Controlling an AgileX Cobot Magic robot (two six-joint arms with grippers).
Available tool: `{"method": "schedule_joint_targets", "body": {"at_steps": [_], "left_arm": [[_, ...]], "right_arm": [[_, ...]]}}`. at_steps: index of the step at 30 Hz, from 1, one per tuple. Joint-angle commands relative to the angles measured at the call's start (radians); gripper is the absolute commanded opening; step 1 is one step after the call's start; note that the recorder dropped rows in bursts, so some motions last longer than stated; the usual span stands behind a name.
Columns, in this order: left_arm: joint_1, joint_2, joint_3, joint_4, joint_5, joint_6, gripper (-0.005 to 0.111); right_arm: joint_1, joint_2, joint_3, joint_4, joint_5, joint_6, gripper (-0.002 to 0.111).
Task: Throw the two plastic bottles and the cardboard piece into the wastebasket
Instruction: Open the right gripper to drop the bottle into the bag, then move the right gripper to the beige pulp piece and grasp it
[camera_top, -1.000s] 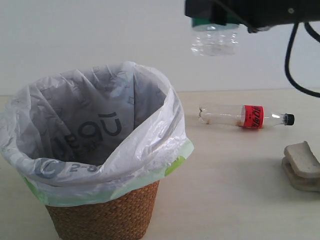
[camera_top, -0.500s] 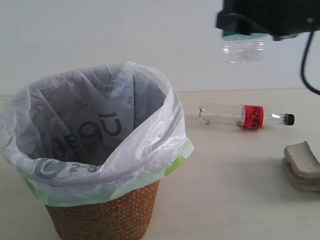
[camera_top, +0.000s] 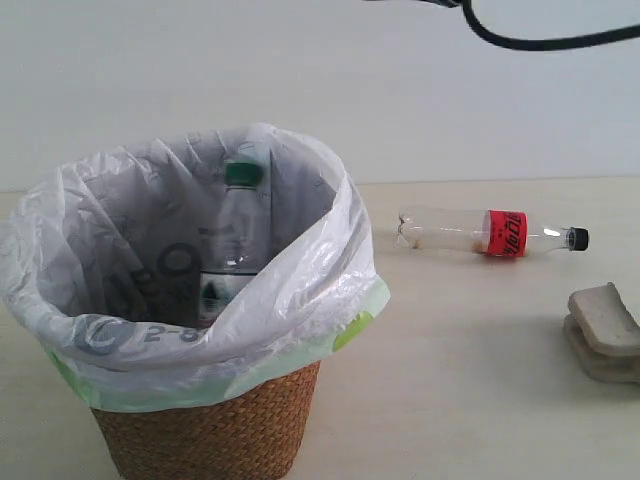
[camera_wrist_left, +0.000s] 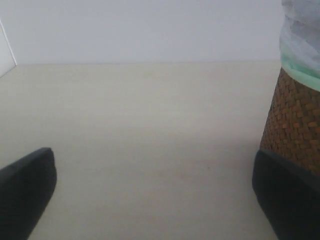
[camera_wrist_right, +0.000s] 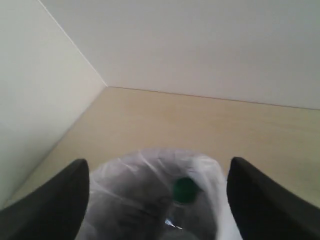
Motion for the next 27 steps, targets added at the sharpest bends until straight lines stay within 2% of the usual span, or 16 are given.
{"method": "schedule_joint_targets", "body": {"at_steps": [1,2,4,8,11,15,19,23,27], "left_arm": [[-0.007,-0.003,-0.004,-0.002,-0.008,-0.009,0.108],[-0.007,-0.003,-0.004,-0.002,-0.008,-0.009,0.108],[-0.007,-0.003,-0.004,-0.002,-0.008,-0.009,0.108],[-0.007,-0.003,-0.004,-0.002,-0.008,-0.009,0.108],[-0.007,-0.003,-0.004,-0.002,-0.008,-0.009,0.108],[-0.007,-0.003,-0.004,-0.002,-0.008,-0.009,0.108],[-0.007,-0.003,-0.004,-0.002,-0.008,-0.009,0.108],[-0.007,-0.003,-0.004,-0.002,-0.008,-0.009,0.108],[-0.007,-0.003,-0.004,-0.002,-0.008,-0.009,0.108]], "right_arm": [[-0.114,-0.051,0.000,-0.355,0.112,0.246,0.069],[-0.177,-0.055,0.000,-0.516,0.213,0.322,0.068],[-0.277,-0.048,0.000,-0.655,0.363,0.340,0.068],[-0.384,-0.038,0.019,-0.756,0.481,0.327,0.068],[-0.443,-0.038,0.064,-0.759,0.481,0.284,0.068],[-0.468,-0.022,0.150,-0.735,0.424,0.279,0.068],[-0.466,0.077,0.229,-0.609,0.420,0.246,0.068],[-0.466,0.153,0.280,-0.599,0.413,0.241,0.068],[-0.466,0.193,0.339,-0.599,0.324,0.241,0.068]]}}
